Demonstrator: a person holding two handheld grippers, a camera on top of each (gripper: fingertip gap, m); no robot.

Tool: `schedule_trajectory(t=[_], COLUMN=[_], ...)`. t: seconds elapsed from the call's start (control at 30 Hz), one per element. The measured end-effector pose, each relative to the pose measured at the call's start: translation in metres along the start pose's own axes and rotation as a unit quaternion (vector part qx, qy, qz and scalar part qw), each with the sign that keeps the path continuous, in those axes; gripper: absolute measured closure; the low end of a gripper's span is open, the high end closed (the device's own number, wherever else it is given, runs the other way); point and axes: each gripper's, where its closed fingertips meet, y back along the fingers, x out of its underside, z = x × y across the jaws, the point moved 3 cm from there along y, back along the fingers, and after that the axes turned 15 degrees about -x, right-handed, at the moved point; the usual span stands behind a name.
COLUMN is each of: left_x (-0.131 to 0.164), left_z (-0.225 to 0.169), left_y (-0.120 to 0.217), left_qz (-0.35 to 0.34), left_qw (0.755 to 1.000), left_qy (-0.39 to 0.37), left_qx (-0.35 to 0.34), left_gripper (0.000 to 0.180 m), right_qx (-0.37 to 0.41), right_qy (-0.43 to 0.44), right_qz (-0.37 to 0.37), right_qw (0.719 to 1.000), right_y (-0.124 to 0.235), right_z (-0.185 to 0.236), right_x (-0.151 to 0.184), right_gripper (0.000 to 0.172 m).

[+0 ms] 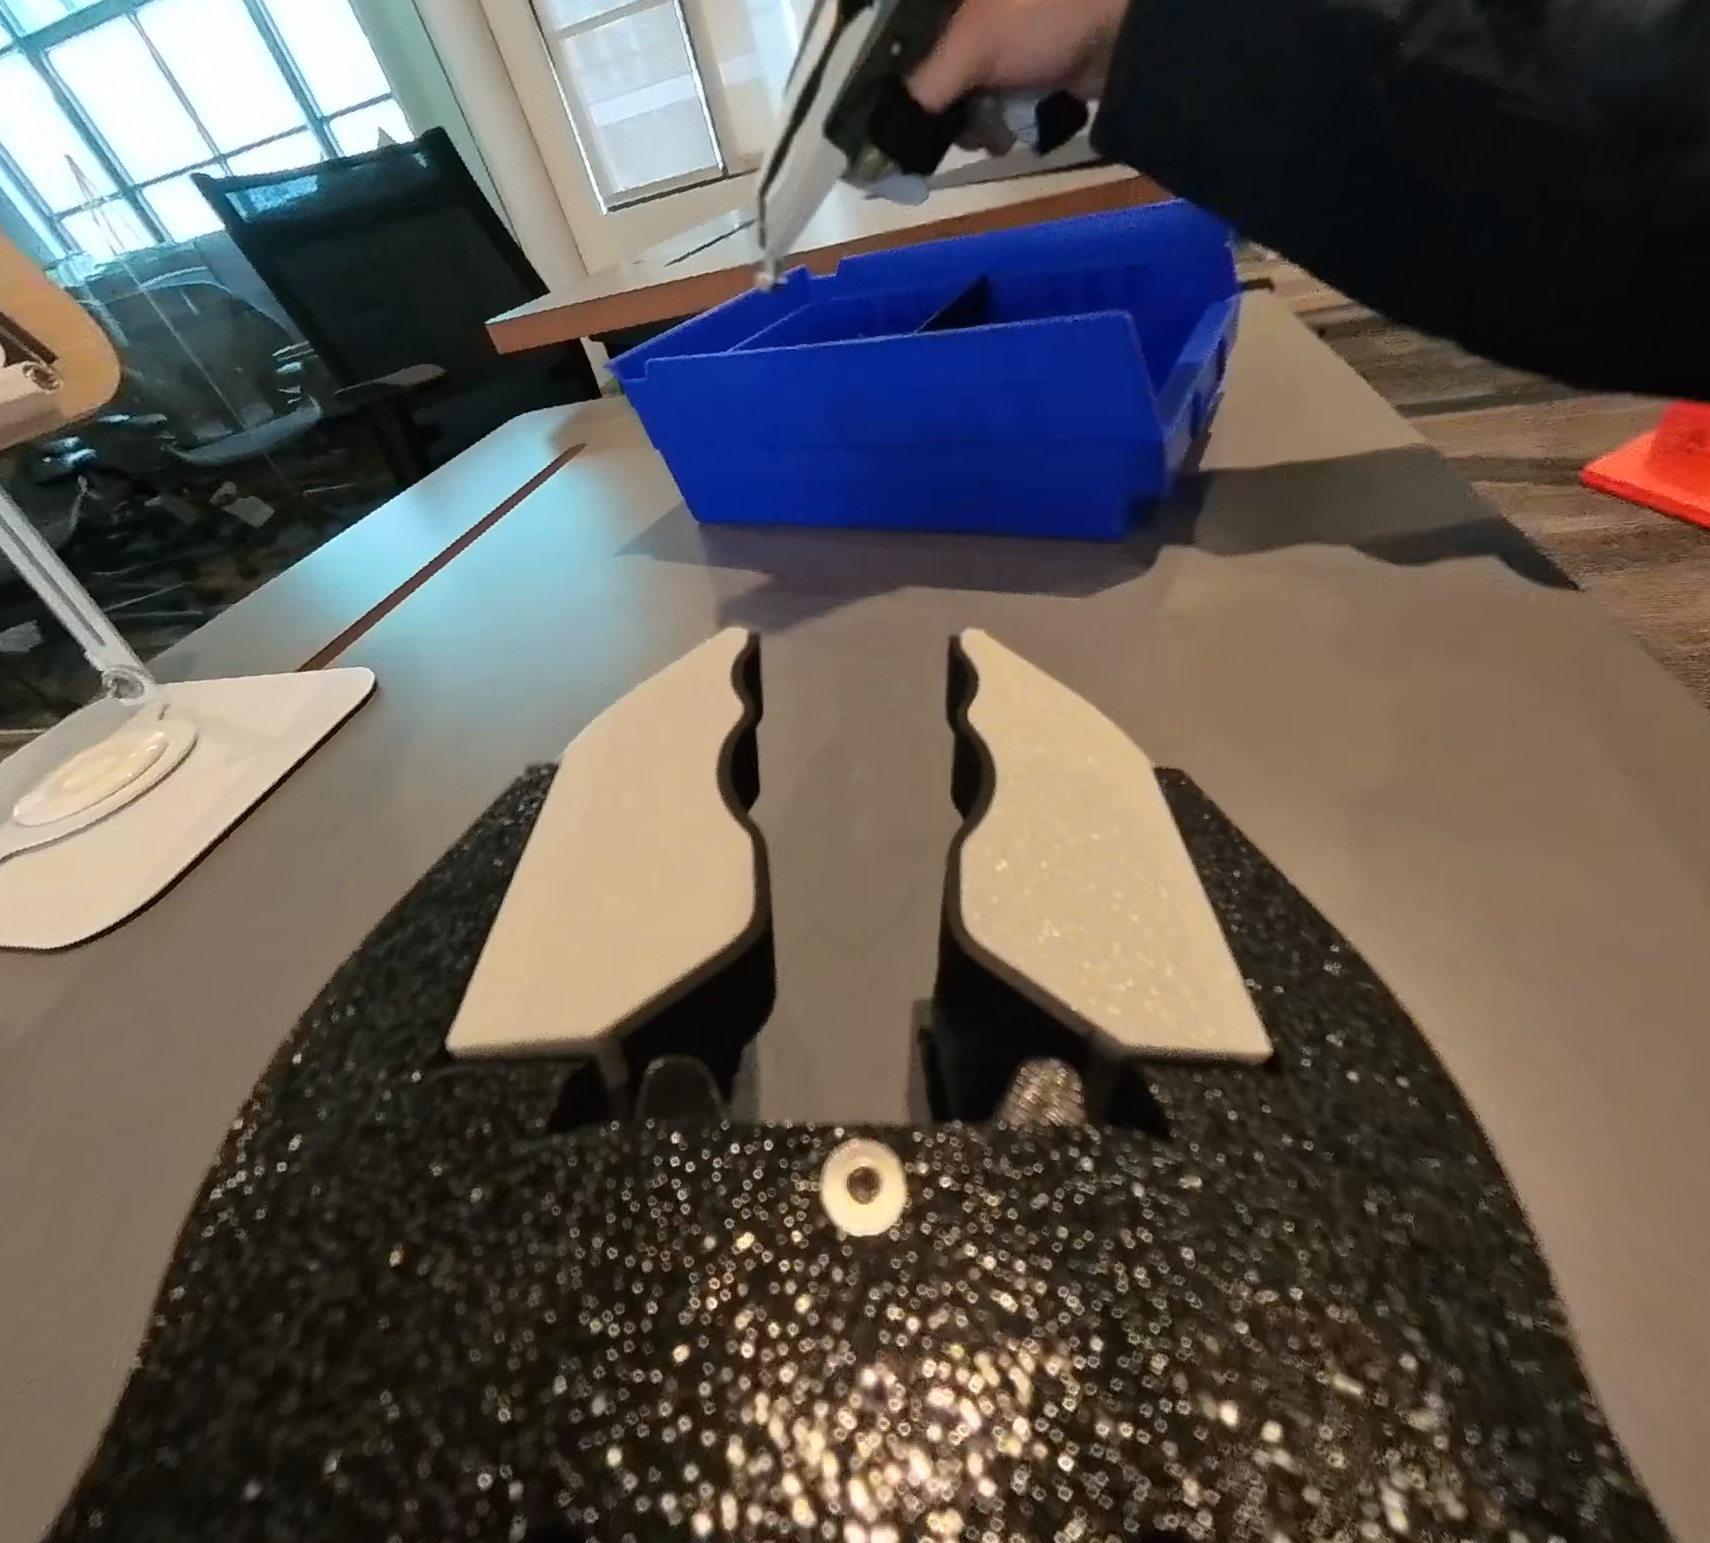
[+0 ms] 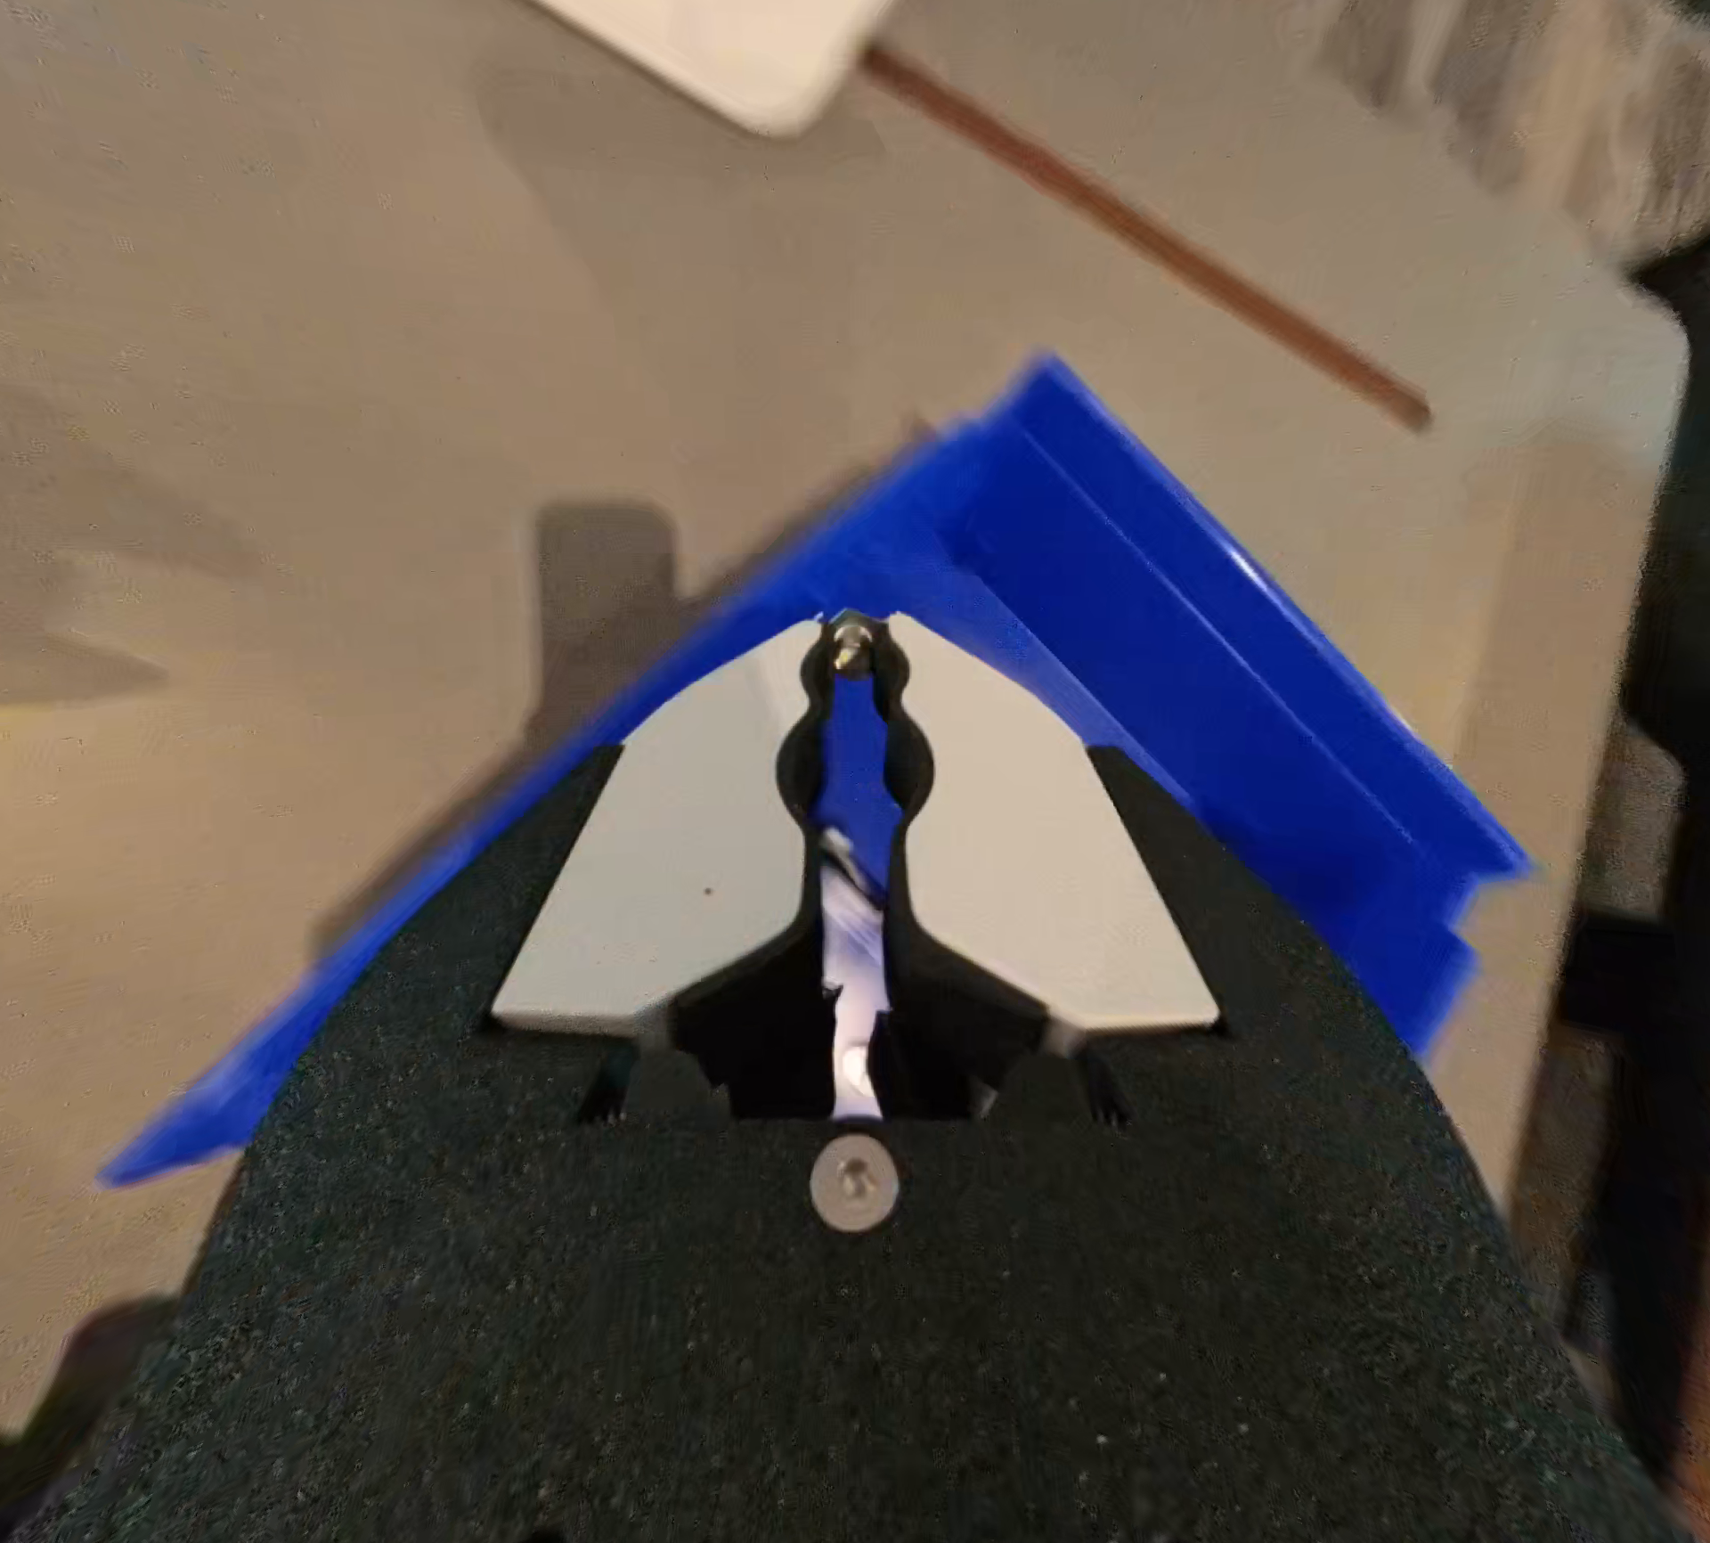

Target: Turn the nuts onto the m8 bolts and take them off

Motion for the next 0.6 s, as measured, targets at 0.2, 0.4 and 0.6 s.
schedule_trajectory(t=[0.2, 0.4, 0.6], left_x=[0.006, 0.008, 0.006], left_z=[0.006, 0.009, 0.013], left_y=[-0.002, -0.003, -0.002], left_qz=[0.024, 0.03, 0.028], left_qw=[0.999, 0.999, 0.999], left_qy=[0.0, 0.012, 0.011], left_qx=[-0.024, -0.028, -0.042], left_gripper=[0.149, 0.15, 0.148], right_qx=[0.0, 0.003, 0.043], right_qy=[-0.07, -0.068, -0.075], right_qz=[0.167, 0.201, 0.137], right_qw=[0.983, 0.977, 0.987], right_y=[-0.033, -0.047, -0.019], right_z=[-0.076, -0.088, -0.074], right_x=[0.061, 0.076, 0.059], right_gripper=[0.164, 0.16, 0.133])
